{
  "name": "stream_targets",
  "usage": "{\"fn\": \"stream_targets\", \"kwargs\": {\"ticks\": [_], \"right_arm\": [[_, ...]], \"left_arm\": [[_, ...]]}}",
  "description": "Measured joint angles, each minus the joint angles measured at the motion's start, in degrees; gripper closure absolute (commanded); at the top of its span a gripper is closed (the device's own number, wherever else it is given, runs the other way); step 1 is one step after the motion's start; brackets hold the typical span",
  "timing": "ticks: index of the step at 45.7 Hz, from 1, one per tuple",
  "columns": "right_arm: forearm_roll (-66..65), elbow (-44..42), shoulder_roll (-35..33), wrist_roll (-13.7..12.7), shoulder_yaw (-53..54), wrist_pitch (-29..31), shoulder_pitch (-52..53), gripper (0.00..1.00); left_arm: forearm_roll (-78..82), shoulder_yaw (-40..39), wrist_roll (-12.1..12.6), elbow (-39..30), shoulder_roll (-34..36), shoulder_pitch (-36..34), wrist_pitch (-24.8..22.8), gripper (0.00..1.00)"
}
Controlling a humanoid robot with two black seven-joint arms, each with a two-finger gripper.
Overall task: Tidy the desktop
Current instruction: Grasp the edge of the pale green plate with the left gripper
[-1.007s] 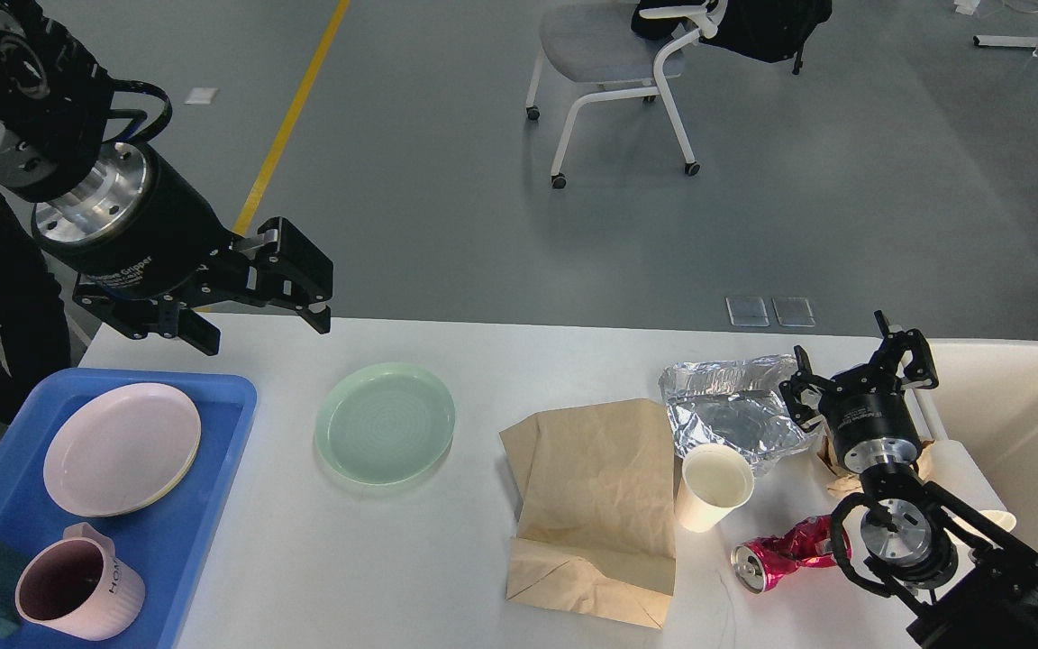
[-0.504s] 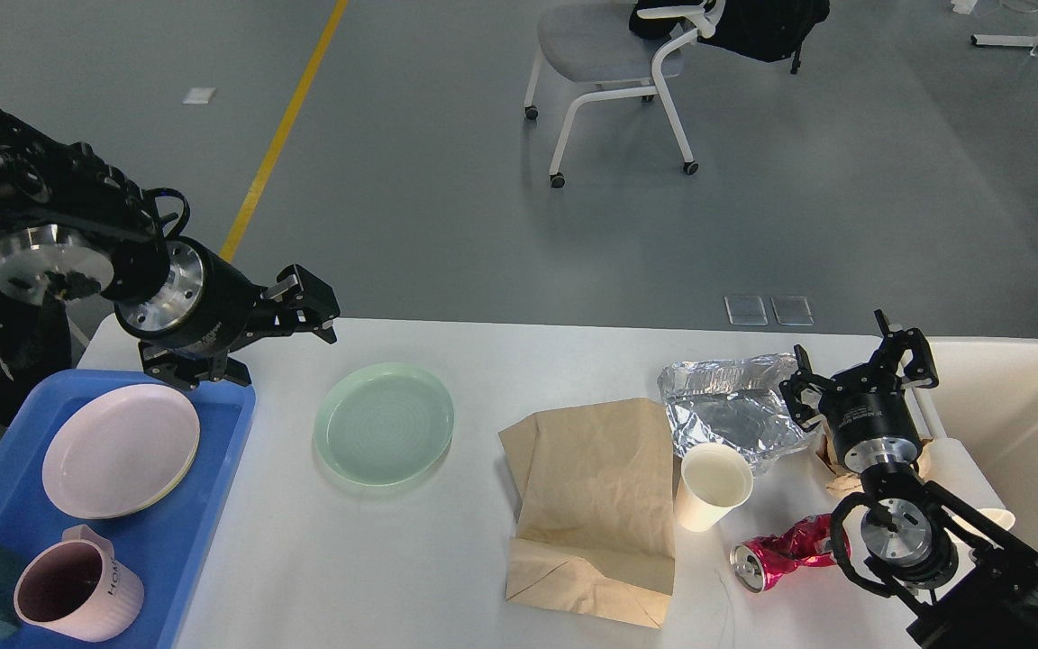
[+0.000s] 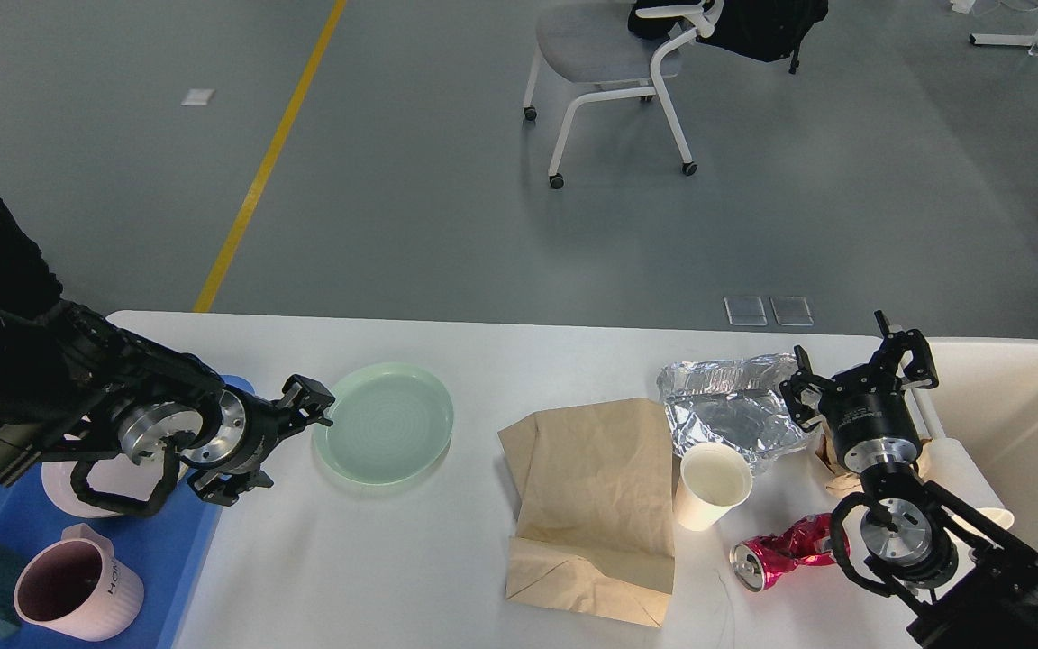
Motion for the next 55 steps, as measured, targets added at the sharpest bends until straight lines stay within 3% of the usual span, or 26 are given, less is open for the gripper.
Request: {"fn": "stream_targets", "kwargs": {"ticks": [13, 32, 44, 55], "right_arm": [[-0.01, 0.0, 0.0, 0.0, 0.0, 0.0, 0.0, 0.0], [-0.01, 0.0, 0.0, 0.0, 0.0, 0.0, 0.0, 0.0], [0.0, 0.01, 0.0, 0.0, 0.0, 0.0, 0.0, 0.0], [-0.01, 0.07, 0.0, 0.0, 0.0, 0.0, 0.0, 0.0]], "left_arm": [[1.45, -10.34, 0.77, 11.59, 0.99, 12.99, -0.35, 0.06], [2.75, -14.41, 0.59, 22.61, -2.38, 21.11, 0.26, 0.1], [6.79, -18.51, 0.67, 26.16, -3.72, 24.43, 0.59, 0.45], [9.06, -20.47, 0.84, 27.99, -4.01, 25.47, 0.66, 0.57]]}}
